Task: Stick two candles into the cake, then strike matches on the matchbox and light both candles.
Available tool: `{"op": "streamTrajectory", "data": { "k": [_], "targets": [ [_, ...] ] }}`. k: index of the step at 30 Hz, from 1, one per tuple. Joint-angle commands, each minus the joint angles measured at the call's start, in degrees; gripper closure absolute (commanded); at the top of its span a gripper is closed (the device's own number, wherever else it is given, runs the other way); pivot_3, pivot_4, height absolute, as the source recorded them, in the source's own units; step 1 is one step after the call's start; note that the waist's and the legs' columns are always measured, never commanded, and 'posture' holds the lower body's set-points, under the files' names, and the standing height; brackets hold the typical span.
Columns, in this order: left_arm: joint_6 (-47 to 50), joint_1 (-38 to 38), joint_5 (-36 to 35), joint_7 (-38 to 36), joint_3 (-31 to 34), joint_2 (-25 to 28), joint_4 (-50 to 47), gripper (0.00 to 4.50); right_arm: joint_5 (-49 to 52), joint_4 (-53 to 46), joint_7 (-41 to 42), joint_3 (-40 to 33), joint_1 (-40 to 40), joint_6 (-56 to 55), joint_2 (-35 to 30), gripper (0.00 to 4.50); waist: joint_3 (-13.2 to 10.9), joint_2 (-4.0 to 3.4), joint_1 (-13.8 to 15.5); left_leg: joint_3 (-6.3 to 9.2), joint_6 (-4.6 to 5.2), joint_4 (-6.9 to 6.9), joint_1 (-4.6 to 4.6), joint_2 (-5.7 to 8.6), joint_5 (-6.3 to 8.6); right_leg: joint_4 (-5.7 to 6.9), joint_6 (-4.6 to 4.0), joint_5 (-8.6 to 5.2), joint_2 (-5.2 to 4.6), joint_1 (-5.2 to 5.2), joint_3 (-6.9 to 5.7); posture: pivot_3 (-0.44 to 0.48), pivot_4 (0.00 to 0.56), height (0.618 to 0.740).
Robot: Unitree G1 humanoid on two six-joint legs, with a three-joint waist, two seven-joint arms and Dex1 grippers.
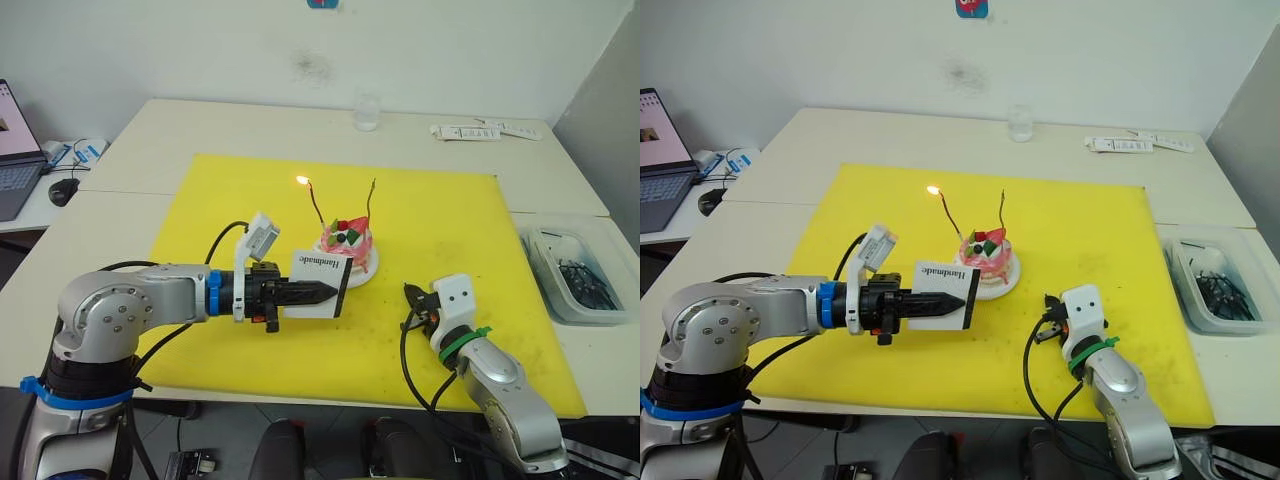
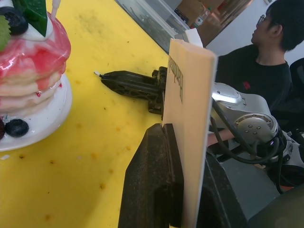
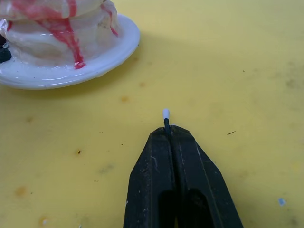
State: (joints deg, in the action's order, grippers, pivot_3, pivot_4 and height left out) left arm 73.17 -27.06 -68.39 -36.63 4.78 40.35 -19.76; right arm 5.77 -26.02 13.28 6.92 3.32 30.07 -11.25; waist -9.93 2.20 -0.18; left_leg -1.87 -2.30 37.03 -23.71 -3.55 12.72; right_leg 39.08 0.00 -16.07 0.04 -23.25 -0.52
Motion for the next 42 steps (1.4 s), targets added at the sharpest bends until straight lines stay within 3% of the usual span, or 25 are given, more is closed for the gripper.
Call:
{"op": "streamTrajectory", "data": {
  "k": [1,4,19,22,25,36,42],
  "targets": [
    [-0.8,-0.3,0.2,0.1,0.6,-0.1,-0.6,4.50,-0.7,1.8,0.0,0.4,0.5,-0.3,-0.4,3.85,0.0,0.00,0.0,0.00,0.00,0.00,0.00,0.00,0.00,0.00,0.00,0.00,0.00,0.00,0.00,0.000,0.150,0.740],
    [-0.8,-0.3,0.3,0.1,0.6,-0.2,-0.5,4.50,-1.6,2.3,0.4,1.3,0.3,-2.0,-0.8,2.89,0.0,0.01,0.0,0.00,0.00,0.00,0.01,0.01,0.00,0.01,-0.01,0.00,0.00,0.00,0.00,0.000,0.150,0.740],
    [-0.5,-0.4,0.3,-0.1,0.9,-0.3,-0.5,4.50,-2.6,5.1,-0.1,1.0,1.5,-9.6,0.5,2.89,0.0,0.01,0.0,0.00,0.00,0.01,0.05,-0.01,0.00,0.02,-0.07,0.05,0.00,0.01,0.01,0.000,0.150,0.740],
    [-0.4,-0.3,0.2,0.1,0.8,-0.4,-0.6,4.50,-2.5,5.5,-0.5,1.0,1.5,-9.3,1.0,3.51,0.0,0.01,0.0,0.00,0.00,0.01,0.05,-0.01,0.00,0.02,-0.07,0.05,0.00,0.01,0.02,0.000,0.150,0.740],
    [-0.3,-0.3,0.1,0.1,0.8,-0.4,-0.7,4.50,-2.7,5.6,-0.8,1.1,1.3,-8.4,1.3,4.47,0.0,0.01,0.0,0.00,0.00,0.01,0.05,-0.02,0.00,0.02,-0.07,0.05,0.00,0.01,0.02,0.000,0.150,0.740],
    [-0.3,-0.1,0.4,0.4,0.8,-0.9,0.2,4.50,-2.2,3.5,-1.3,1.1,0.0,-5.5,1.9,4.47,0.0,0.05,-0.1,0.00,0.00,0.00,0.17,-0.03,-0.01,0.03,-0.16,0.10,-0.01,0.08,0.05,0.000,0.150,0.740],
    [1.2,0.4,-2.1,4.2,2.7,-3.8,3.3,4.50,2.9,-9.8,4.4,-0.9,-1.0,2.9,-3.5,4.47,0.0,0.02,0.0,-0.02,0.00,-0.02,0.13,-0.02,0.00,0.01,-0.16,0.10,-0.01,0.05,0.08,0.000,0.150,0.740]
  ]
}}
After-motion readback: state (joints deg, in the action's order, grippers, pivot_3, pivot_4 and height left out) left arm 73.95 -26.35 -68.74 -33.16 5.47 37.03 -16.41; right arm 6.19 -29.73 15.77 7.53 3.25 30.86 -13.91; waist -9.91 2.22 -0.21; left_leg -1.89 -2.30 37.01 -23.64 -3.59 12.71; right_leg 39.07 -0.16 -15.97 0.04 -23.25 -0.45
